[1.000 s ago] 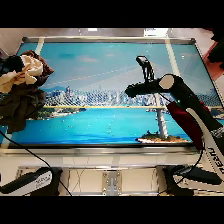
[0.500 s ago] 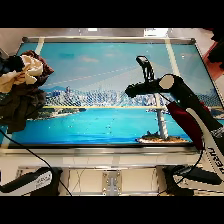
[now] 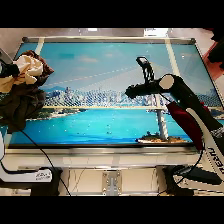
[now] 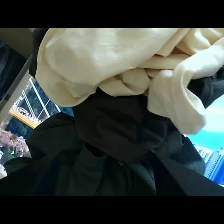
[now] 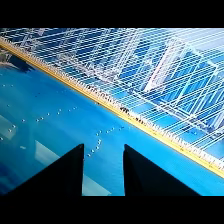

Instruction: Fold the shirts.

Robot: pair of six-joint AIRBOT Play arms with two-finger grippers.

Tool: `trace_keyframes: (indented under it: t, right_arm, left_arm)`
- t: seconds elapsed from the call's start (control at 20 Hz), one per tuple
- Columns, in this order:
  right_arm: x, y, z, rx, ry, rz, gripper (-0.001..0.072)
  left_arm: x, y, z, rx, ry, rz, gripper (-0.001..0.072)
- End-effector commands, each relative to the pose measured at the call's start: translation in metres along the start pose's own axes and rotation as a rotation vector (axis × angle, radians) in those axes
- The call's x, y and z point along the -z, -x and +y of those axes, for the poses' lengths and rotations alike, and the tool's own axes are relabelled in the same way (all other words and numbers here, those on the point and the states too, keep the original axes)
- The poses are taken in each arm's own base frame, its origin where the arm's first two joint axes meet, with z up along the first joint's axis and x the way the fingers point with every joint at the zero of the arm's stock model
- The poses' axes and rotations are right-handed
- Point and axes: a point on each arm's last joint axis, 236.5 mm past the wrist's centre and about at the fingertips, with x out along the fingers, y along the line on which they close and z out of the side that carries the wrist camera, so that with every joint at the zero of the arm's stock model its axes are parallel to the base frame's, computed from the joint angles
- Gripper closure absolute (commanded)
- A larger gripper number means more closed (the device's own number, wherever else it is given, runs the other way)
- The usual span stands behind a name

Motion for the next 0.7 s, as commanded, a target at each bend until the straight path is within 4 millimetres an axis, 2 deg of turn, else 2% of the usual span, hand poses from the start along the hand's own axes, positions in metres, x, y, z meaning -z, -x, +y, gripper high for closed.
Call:
trace_keyframes:
  t: [0.0,0.15,0.25,0.35,0.65]
  right_arm:
    - [0.001,0.000,-0.001,0.004,0.001,0.006,0.0402]
    - [-0.001,0.000,-0.002,0.007,-0.020,-0.003,0.0402]
    - [-0.003,0.000,-0.002,0.010,-0.021,-0.013,0.0402]
    - [-0.007,0.000,-0.004,0.015,-0.032,-0.030,0.0402]
    - [-0.013,0.000,-0.005,0.021,-0.075,-0.055,0.0402]
  left_arm:
    - [0.001,-0.061,0.007,0.015,0.150,0.001,0.0050]
    - [-0.011,-0.098,-0.008,0.167,0.426,-0.014,0.0038]
    - [-0.028,-0.113,-0.019,0.301,0.638,-0.037,0.0029]
    - [-0.041,-0.123,-0.026,0.389,0.746,-0.063,0.0027]
    - [-0.061,-0.147,-0.055,0.605,1.152,-0.055,0.0000]
